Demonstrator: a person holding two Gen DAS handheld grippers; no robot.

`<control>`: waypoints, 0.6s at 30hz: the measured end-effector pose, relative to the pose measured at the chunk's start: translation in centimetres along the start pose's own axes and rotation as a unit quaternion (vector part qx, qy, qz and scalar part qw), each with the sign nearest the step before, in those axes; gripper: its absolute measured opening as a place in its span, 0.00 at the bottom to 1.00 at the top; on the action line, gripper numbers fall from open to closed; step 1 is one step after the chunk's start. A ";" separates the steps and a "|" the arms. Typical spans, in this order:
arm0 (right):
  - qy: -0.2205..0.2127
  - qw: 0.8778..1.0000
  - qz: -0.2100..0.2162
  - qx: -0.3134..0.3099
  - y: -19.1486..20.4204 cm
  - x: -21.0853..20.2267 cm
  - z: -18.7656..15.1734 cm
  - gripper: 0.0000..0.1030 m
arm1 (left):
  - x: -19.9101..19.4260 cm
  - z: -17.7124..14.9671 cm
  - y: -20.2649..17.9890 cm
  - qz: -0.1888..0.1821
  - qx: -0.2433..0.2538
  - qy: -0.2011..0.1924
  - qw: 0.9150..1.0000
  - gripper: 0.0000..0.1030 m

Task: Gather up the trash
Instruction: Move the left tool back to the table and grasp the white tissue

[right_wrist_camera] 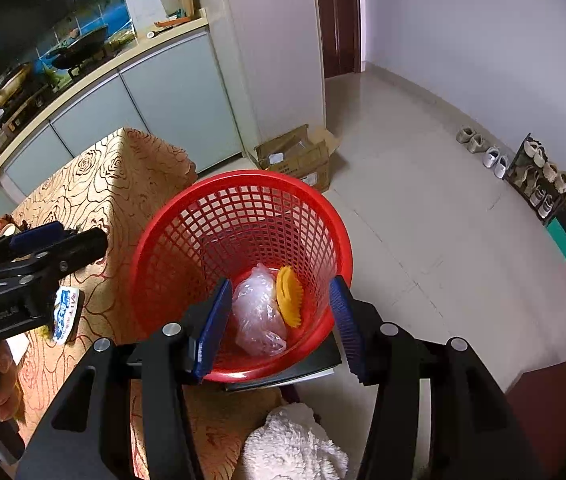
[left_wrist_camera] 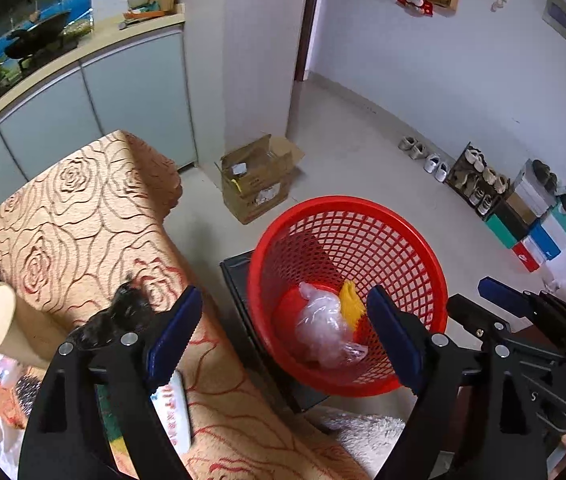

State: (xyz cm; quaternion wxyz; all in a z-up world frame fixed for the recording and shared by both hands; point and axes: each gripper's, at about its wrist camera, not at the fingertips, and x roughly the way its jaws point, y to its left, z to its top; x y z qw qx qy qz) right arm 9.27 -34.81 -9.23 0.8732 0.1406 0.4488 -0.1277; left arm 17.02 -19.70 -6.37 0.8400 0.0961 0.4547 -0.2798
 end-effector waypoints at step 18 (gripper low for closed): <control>-0.041 0.998 0.037 -0.034 5.3 -4.8 -0.8 0.63 | -9.4 -3.3 5.8 0.037 -0.048 -0.036 0.997 0.79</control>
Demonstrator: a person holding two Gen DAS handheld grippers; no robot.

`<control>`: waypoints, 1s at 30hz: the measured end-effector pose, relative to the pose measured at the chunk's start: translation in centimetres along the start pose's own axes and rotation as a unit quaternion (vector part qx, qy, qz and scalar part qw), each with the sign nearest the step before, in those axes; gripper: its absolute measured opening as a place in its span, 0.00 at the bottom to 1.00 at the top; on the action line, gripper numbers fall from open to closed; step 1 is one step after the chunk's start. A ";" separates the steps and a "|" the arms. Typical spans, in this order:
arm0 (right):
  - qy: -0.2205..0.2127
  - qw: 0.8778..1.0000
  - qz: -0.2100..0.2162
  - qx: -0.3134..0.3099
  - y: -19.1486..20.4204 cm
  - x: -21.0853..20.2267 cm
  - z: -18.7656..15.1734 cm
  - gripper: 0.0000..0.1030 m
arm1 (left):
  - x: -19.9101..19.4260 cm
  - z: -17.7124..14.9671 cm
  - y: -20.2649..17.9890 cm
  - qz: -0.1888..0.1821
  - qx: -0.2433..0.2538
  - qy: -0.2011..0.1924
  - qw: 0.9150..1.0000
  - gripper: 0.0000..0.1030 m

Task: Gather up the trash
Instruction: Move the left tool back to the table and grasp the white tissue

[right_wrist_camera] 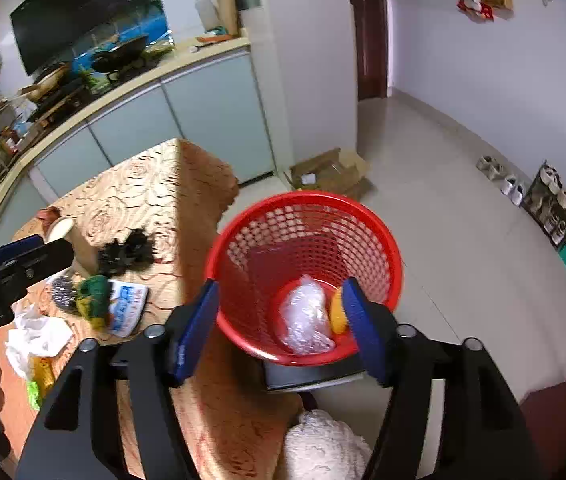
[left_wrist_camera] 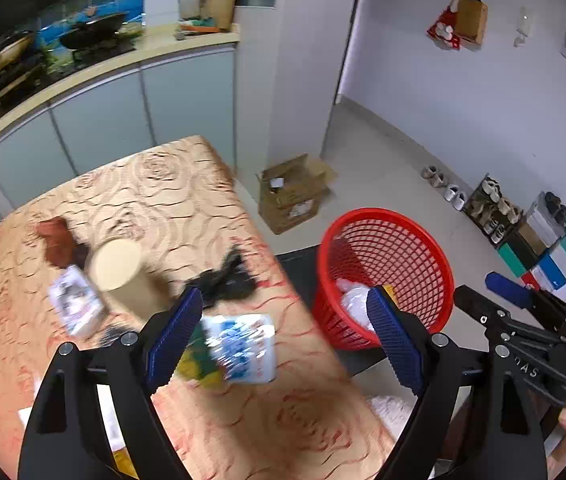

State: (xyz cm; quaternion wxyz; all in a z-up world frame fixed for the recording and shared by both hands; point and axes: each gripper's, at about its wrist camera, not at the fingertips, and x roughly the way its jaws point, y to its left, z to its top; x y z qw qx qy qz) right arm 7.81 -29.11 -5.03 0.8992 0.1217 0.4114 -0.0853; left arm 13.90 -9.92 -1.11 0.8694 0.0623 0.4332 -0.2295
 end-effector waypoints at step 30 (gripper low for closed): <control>0.018 0.992 0.078 -0.097 12.2 -0.7 -1.3 0.65 | -10.1 -8.6 20.5 0.125 -0.142 0.003 0.982 0.79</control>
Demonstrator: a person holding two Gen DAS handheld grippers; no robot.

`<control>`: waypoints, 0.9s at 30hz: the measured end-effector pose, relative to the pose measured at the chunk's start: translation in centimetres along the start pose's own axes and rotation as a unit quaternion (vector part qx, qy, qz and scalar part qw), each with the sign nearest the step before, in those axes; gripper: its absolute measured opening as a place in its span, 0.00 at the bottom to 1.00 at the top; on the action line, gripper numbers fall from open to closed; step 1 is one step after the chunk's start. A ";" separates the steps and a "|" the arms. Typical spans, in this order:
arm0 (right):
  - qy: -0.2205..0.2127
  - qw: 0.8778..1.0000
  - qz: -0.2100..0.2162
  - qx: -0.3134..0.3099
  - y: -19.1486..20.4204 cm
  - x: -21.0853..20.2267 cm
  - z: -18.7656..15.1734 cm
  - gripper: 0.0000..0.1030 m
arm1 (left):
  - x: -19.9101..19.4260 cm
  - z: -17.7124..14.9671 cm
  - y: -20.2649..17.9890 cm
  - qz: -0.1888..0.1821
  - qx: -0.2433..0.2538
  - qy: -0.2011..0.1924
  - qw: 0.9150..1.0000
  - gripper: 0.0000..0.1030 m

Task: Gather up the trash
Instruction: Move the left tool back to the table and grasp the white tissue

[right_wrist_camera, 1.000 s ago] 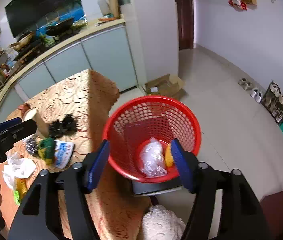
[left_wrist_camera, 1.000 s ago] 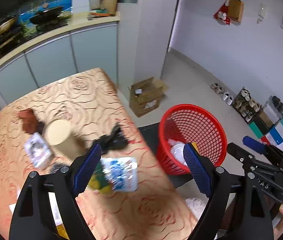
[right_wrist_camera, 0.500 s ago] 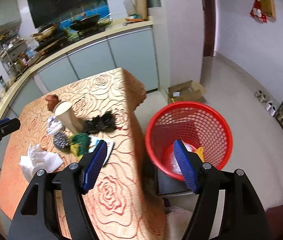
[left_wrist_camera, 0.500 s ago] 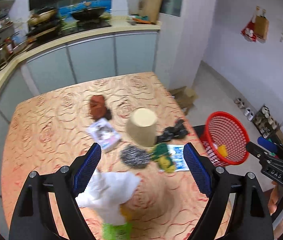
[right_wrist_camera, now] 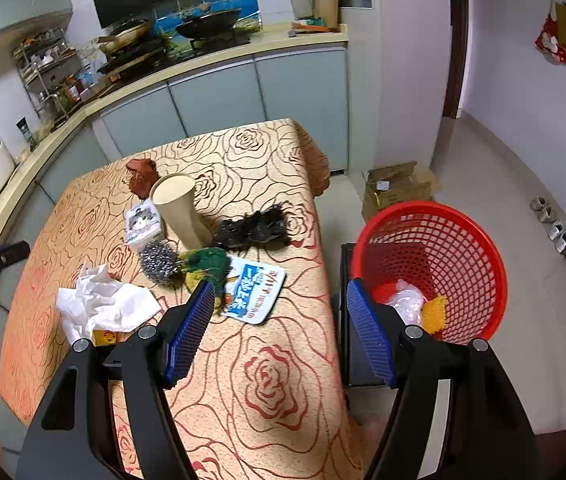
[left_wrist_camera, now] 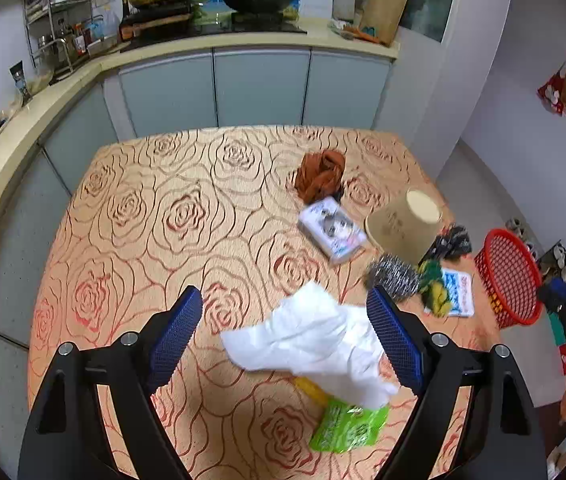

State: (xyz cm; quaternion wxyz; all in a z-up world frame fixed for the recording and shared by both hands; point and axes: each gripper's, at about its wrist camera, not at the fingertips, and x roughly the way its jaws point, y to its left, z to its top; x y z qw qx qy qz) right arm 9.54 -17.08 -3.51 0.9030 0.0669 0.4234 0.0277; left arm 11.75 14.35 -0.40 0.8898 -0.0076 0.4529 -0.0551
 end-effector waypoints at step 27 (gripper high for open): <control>0.015 1.000 -0.016 0.010 -1.0 1.4 -0.1 0.65 | 11.2 -4.2 -6.7 -0.029 0.134 0.117 0.984 0.79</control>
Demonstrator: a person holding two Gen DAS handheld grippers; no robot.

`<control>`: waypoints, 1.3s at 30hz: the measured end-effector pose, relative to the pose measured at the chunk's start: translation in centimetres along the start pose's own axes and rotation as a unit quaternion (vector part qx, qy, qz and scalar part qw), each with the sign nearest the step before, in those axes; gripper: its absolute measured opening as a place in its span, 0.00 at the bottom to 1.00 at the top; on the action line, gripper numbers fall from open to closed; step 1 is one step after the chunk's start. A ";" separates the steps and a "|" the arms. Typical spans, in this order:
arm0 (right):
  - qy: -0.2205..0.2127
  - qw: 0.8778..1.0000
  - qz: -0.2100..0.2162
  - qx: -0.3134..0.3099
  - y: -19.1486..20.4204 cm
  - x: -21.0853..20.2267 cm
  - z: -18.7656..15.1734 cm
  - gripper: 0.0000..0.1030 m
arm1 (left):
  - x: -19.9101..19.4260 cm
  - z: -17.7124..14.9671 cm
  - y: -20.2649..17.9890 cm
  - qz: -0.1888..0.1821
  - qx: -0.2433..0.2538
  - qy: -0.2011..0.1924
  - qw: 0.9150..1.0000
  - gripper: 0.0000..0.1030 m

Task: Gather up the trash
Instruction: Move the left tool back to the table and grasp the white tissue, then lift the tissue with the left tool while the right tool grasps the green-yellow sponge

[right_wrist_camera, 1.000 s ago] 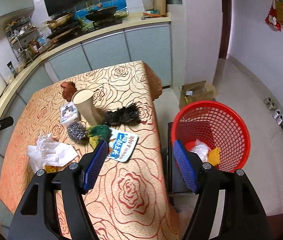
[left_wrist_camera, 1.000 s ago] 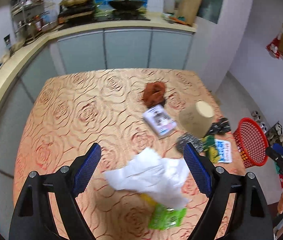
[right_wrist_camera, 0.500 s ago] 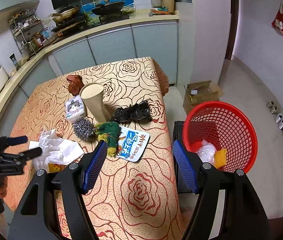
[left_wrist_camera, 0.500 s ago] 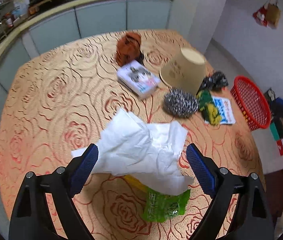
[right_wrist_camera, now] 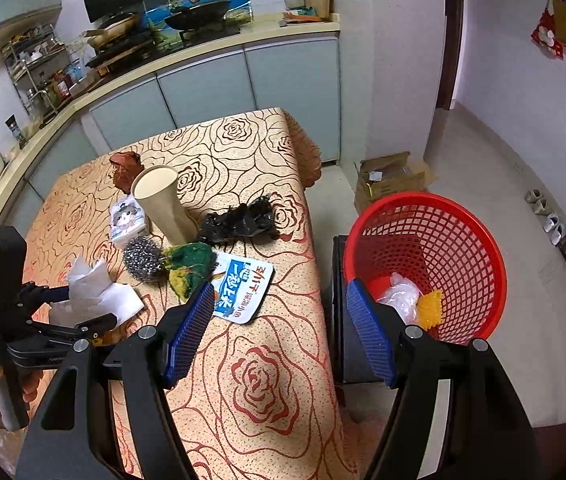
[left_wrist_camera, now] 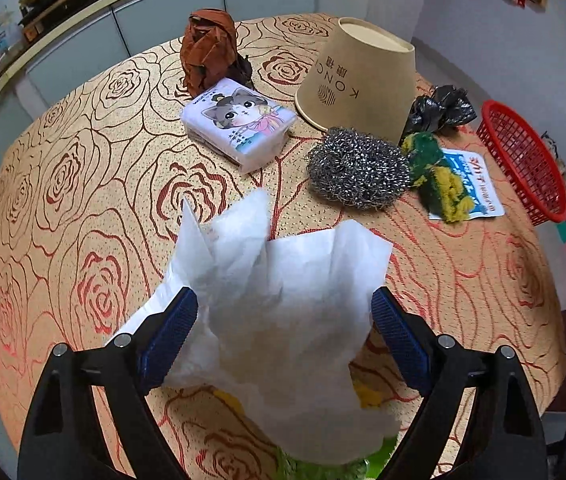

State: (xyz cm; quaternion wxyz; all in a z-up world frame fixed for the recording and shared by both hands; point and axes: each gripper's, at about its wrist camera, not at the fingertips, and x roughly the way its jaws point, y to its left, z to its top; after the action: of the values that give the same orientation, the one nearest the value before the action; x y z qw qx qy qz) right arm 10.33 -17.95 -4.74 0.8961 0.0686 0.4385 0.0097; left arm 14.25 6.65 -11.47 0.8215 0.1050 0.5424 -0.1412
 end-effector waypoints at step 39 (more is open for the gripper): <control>0.009 1.000 0.015 -0.022 1.5 0.8 -0.8 0.65 | -9.1 0.8 4.7 -0.012 -0.087 -0.085 0.993 0.12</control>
State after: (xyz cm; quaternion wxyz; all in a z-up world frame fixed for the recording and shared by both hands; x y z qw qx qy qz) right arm 10.29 -16.28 -5.67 0.8931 0.0553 0.4451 0.0338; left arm 13.20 11.91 -2.66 0.8687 0.0144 0.4825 -0.1113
